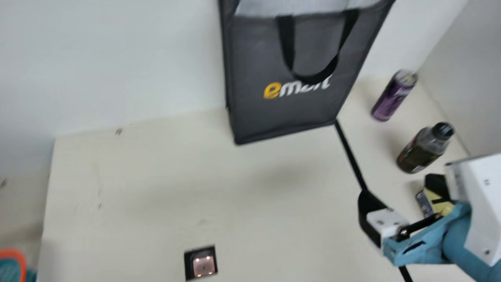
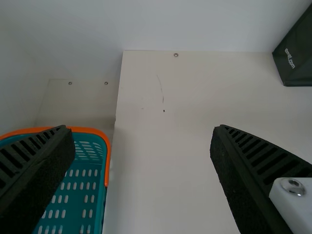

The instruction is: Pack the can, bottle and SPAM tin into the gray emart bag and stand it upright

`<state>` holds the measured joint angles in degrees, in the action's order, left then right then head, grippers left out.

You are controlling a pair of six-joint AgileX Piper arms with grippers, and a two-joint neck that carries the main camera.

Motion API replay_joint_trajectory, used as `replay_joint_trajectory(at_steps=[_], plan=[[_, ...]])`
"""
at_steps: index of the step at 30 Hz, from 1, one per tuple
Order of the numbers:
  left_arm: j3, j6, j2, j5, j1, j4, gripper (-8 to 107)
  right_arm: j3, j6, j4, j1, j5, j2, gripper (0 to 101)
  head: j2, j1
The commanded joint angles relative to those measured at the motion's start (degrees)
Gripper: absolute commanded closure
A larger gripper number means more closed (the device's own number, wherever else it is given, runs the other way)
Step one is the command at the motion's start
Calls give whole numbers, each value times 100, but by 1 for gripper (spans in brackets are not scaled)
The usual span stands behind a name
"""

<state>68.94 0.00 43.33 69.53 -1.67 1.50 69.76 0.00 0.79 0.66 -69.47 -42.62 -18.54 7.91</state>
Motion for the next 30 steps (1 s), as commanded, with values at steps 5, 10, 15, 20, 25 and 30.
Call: replay_joint_trajectory(at_steps=[5,10,15,20,25,30], plan=[[0,0,0,0,0,0,9,0,0,0,0,-5,0,6,-146,209],[0,0,0,0,0,0,9,0,0,0,0,-5,0,6,-146,209],[0,0,0,0,0,0,9,0,0,0,0,-5,0,6,-146,209],[0,0,0,0,0,0,9,0,0,0,0,-5,0,6,-146,209],[0,0,0,0,0,0,9,0,0,0,0,-5,0,6,-146,209],[0,0,0,0,0,0,9,0,0,0,0,-5,0,6,-146,209]])
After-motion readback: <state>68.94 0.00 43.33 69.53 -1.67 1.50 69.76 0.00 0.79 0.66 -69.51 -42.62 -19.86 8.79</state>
